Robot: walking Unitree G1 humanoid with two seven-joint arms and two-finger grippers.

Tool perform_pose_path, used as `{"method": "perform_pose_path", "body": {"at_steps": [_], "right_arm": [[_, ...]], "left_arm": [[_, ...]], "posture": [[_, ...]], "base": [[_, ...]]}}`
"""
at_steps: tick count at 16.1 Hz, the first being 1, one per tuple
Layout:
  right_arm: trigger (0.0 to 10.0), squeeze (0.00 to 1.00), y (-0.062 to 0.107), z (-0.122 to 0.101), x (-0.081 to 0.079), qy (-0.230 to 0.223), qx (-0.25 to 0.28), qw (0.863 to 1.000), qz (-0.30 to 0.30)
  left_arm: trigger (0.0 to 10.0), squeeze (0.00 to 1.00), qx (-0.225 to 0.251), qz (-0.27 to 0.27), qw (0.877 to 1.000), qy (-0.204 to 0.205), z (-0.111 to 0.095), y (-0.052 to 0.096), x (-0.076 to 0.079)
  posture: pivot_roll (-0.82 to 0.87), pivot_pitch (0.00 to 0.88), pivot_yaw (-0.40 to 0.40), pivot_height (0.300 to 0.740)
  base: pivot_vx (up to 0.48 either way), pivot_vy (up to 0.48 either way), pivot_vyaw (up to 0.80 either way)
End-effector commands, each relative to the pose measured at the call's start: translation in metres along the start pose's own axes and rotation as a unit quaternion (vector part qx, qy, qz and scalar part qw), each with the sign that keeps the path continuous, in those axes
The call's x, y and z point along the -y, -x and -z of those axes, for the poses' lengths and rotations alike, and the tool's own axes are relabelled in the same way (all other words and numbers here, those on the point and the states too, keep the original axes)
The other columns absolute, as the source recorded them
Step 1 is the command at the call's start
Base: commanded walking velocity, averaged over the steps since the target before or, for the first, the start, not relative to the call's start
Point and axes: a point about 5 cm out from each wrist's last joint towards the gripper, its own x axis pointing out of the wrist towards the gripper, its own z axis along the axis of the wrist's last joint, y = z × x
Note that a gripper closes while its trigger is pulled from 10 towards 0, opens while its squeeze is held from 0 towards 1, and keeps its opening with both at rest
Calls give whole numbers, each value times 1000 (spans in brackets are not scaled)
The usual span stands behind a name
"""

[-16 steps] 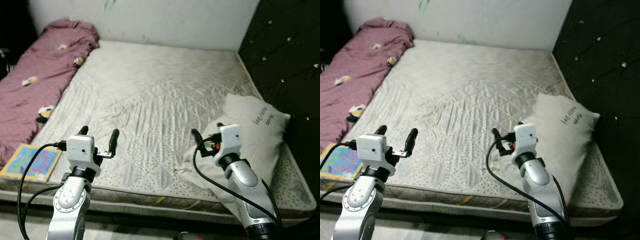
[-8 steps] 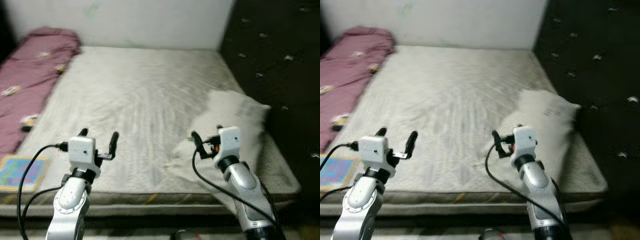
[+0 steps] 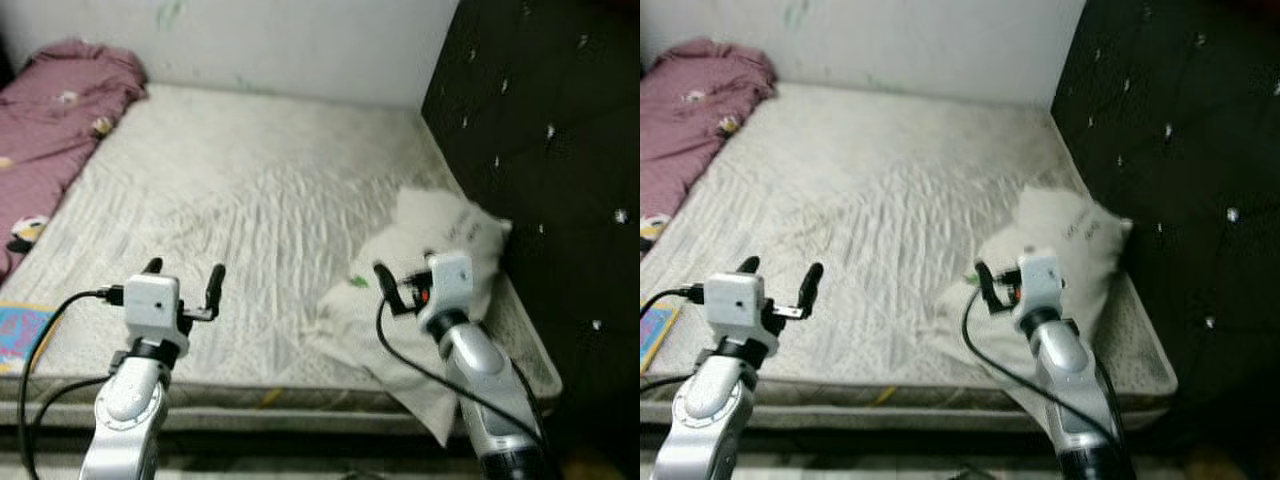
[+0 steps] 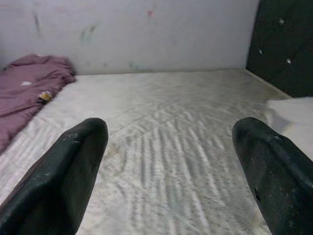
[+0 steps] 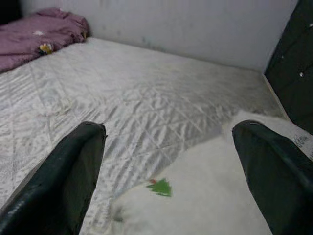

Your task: Clean up the room

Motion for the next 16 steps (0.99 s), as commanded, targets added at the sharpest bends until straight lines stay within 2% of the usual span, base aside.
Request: {"method": "perform_pose_path", "body": {"at_steps": [1, 9, 16], "right_arm": [[10000, 0, 0, 2, 4, -2, -5, 1000, 8], [10000, 0, -2, 2, 5, 1, -3, 1000, 8], [10000, 0, -1, 2, 5, 4, -3, 1000, 5]], "left_arm": [[10000, 0, 2, 5, 1000, -4, -1, -1, 2], [10000, 0, 5, 3, 1000, -2, -1, -4, 3], [10000, 0, 12, 5, 1000, 20, -2, -3, 3]], "posture": [[32, 0, -43, 740], [30, 0, -45, 740], [27, 0, -47, 740]], "base": [[0, -442, 0], [0, -452, 0], [0, 0, 0]]}}
